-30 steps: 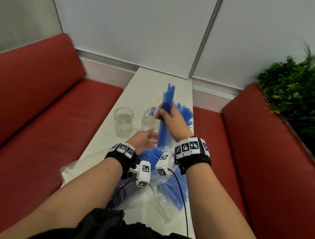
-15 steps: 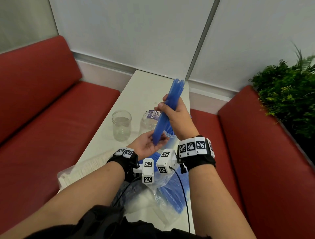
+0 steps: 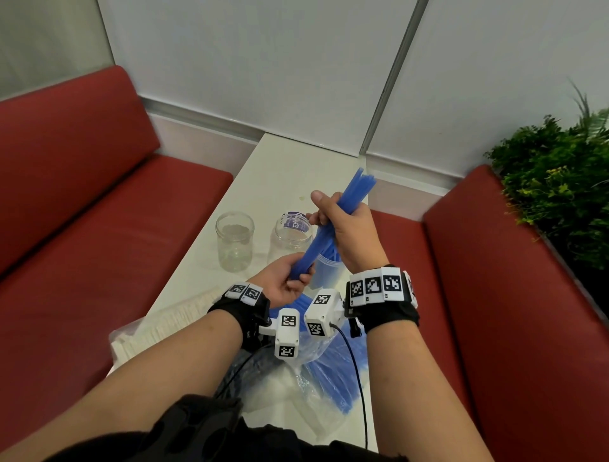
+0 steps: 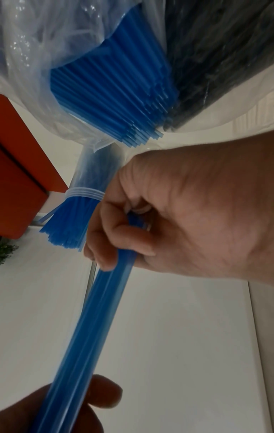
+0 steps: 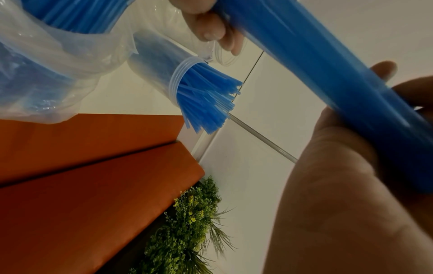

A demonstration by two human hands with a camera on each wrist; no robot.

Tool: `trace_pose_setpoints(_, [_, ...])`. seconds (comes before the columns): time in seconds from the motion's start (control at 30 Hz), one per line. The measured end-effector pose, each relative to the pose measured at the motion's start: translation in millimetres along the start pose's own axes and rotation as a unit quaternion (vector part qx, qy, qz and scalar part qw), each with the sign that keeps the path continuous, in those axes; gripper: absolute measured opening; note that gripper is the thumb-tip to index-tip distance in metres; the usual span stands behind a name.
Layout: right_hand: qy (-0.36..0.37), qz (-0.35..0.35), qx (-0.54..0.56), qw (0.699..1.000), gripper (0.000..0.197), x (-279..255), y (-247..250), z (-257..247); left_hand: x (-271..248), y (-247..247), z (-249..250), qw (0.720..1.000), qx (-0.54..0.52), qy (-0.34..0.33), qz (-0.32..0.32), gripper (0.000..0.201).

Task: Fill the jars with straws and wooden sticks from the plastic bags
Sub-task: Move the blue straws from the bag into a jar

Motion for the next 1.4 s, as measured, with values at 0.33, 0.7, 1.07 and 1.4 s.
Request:
trace_pose_setpoints(0.33, [-0.107,-0.108,-0.289,0.945,0.025,20.8,30.9,-22.9,8.8,0.6,20.2,0.995,0.016,-0.1,0.014,0.024])
trace_pose_setpoints(0.7, [-0.181,-0.046,-0.299,0.936,0.008,53.0,72.4,-3.3,29.7,26.6,16.7,0.897,0.37,-0.179,0.165,0.023])
trace_pose_setpoints(1.07, [-0.152,0.121,-0.371,0.908,0.014,85.0,91.3,35.3,43.7,26.2,-25.0,0.492,0.865,-0.064,-0.068,0.047])
trace_pose_setpoints(1.4, [0.018,0.194,-0.351,0.916,0.042,76.0,89.6,66.2,41.0,27.4,-37.2,0.224,0.969,-0.051,-0.092,0.035])
Point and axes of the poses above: each hand's wrist, its own x-axis towards the middle knuckle, its own y-axis out of the back of the hand, z = x × y, the point moved 4 cm from there along x, towards the middle knuckle, and after that the axes turned 5 degrees about -y, right-handed, at the moved point
